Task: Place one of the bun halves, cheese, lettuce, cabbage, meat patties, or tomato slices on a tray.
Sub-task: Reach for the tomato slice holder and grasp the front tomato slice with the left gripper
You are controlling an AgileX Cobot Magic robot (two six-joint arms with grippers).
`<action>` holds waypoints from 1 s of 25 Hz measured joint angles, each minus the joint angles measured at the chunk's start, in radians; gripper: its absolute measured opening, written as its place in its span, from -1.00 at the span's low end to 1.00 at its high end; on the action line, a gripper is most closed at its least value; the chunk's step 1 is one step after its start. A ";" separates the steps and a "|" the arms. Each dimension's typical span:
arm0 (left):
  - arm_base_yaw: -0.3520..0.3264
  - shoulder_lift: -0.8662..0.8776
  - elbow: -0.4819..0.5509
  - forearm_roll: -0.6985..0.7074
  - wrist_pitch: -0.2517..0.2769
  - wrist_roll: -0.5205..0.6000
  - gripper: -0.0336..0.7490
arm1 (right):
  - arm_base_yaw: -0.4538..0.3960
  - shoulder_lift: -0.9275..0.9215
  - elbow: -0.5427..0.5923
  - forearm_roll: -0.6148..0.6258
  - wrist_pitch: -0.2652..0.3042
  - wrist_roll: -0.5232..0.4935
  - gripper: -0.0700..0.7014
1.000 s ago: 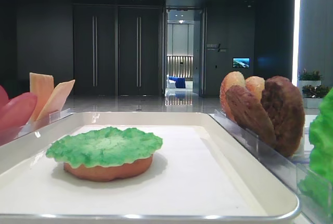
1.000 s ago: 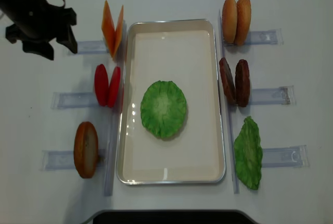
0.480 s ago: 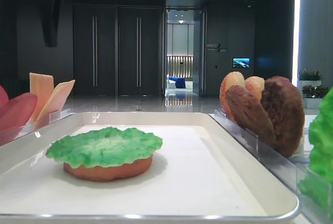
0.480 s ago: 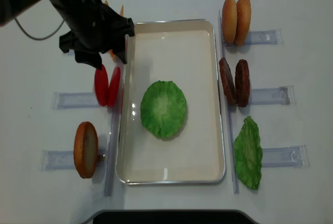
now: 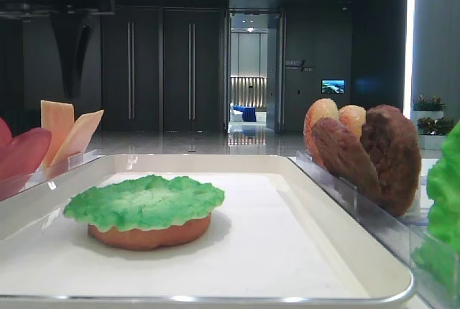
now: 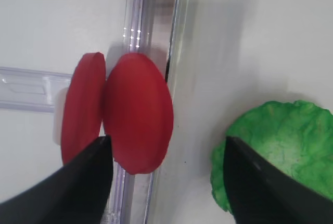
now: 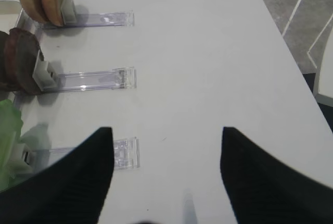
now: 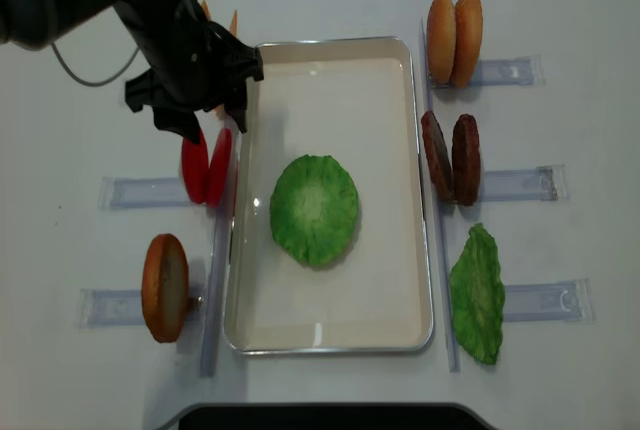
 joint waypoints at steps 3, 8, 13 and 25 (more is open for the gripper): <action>0.000 0.030 0.000 0.014 -0.016 0.003 0.37 | 0.000 0.000 0.000 0.000 0.000 0.000 0.29; 0.000 0.092 0.000 0.021 -0.020 0.014 0.37 | 0.000 0.000 0.000 0.000 0.000 0.000 0.29; 0.000 0.135 0.000 0.023 -0.018 0.034 0.30 | 0.000 0.000 0.000 0.000 0.000 0.000 0.29; 0.000 0.112 -0.006 0.070 0.032 0.038 -0.76 | 0.000 0.000 0.000 0.000 0.000 0.000 0.29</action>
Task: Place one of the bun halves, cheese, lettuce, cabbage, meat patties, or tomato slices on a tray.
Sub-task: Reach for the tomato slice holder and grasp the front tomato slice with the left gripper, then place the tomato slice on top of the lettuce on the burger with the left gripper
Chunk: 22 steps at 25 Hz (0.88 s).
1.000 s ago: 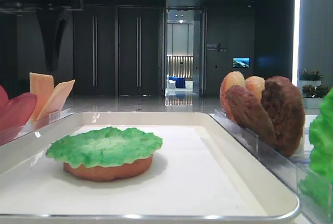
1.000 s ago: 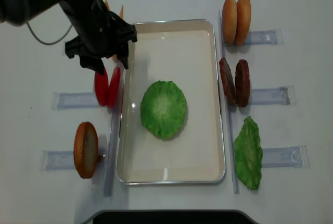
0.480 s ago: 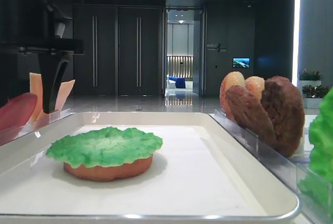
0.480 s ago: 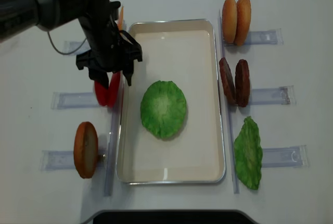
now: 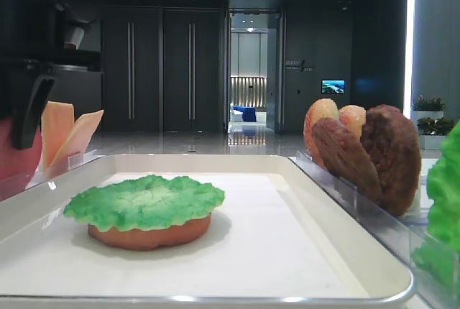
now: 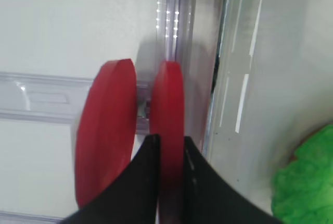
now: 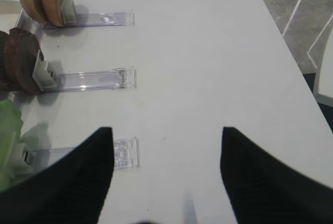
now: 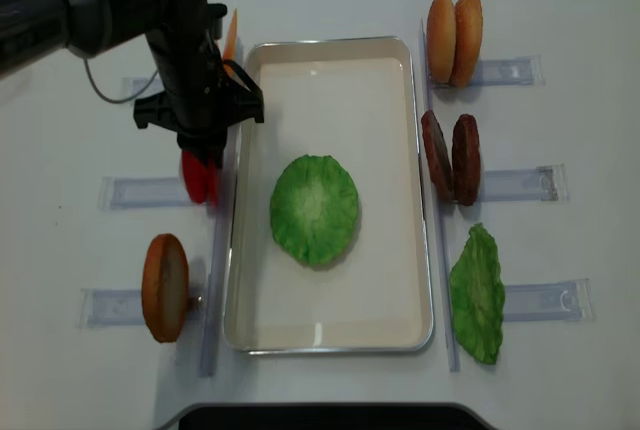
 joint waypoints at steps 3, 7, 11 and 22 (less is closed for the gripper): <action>0.000 -0.033 -0.024 -0.017 0.006 0.000 -0.76 | 0.000 0.000 0.000 0.000 0.000 0.000 0.29; 0.000 -0.085 -0.057 -0.062 0.004 0.000 -0.77 | 0.000 0.000 0.000 0.000 0.000 0.000 0.29; 0.000 -0.117 -0.070 -0.085 0.030 0.000 -0.77 | 0.000 0.000 0.000 0.000 0.000 0.000 0.29; -0.184 -0.120 -0.063 -0.090 0.077 -0.086 -0.77 | 0.000 0.000 0.000 0.000 0.000 0.000 0.29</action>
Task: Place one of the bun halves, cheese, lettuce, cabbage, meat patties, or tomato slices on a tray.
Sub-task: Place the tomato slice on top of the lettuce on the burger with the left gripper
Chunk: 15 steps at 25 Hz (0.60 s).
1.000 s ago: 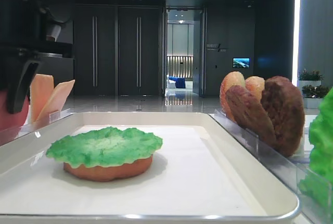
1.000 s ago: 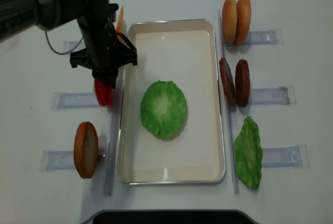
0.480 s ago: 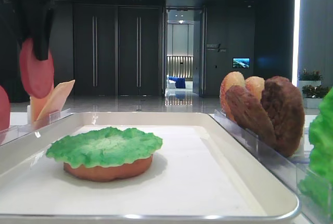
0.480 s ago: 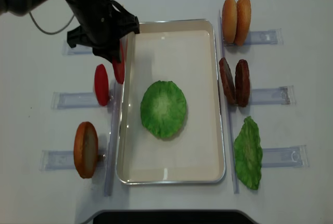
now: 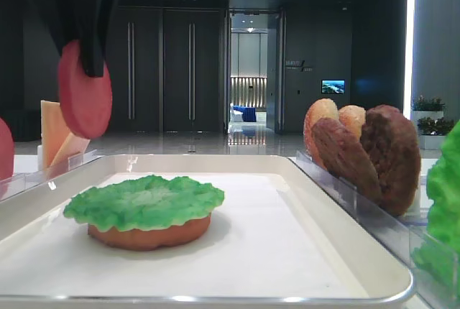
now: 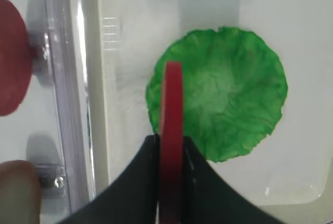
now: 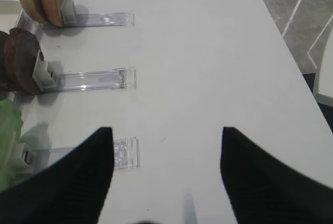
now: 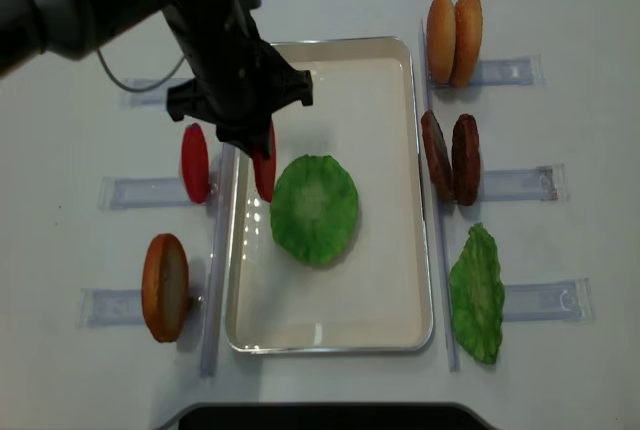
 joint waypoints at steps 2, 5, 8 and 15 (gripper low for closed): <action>-0.030 0.000 0.002 0.000 0.001 -0.021 -0.77 | 0.000 0.000 0.000 0.000 0.000 0.000 0.29; -0.053 0.000 0.005 -0.009 -0.046 -0.035 -0.77 | 0.000 0.000 0.000 0.000 0.000 0.000 0.29; -0.055 0.000 0.006 -0.041 -0.101 -0.025 -0.77 | 0.000 0.000 0.000 0.000 0.000 0.000 0.29; -0.050 0.000 0.006 -0.223 -0.218 0.116 -0.77 | 0.000 0.000 0.000 0.000 0.000 0.000 0.29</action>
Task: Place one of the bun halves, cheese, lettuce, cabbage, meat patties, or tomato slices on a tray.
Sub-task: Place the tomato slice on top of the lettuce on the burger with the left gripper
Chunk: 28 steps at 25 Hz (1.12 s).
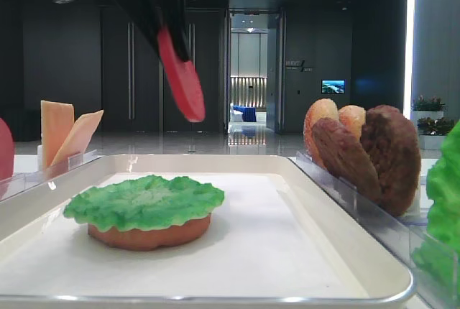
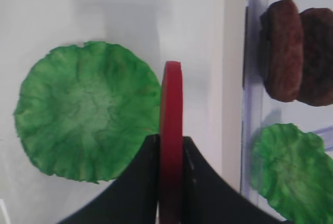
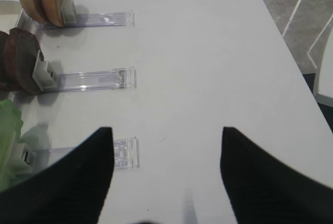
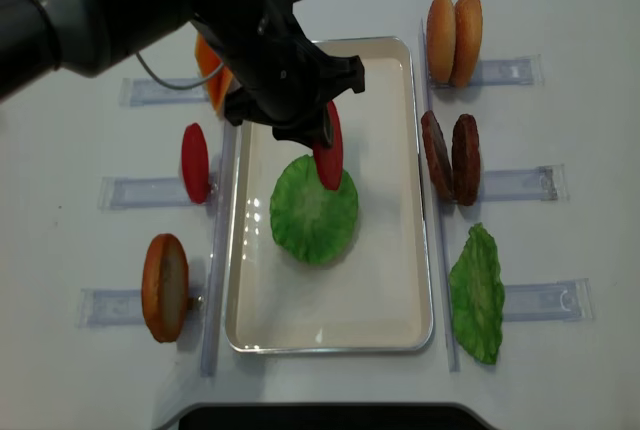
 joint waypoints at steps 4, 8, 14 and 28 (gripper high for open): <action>0.027 0.000 0.000 -0.077 -0.015 0.080 -0.77 | 0.000 0.000 0.000 0.000 0.000 0.000 0.29; 0.054 0.000 0.000 -0.143 -0.019 0.163 -0.77 | 0.000 0.000 0.000 0.000 0.000 0.000 0.29; 0.083 -0.010 0.086 -0.211 -0.054 0.229 -0.77 | 0.000 0.000 0.000 0.000 0.000 0.000 0.29; 0.181 -0.064 0.276 -0.485 -0.175 0.565 -0.77 | 0.000 0.000 0.000 0.000 0.000 0.000 0.29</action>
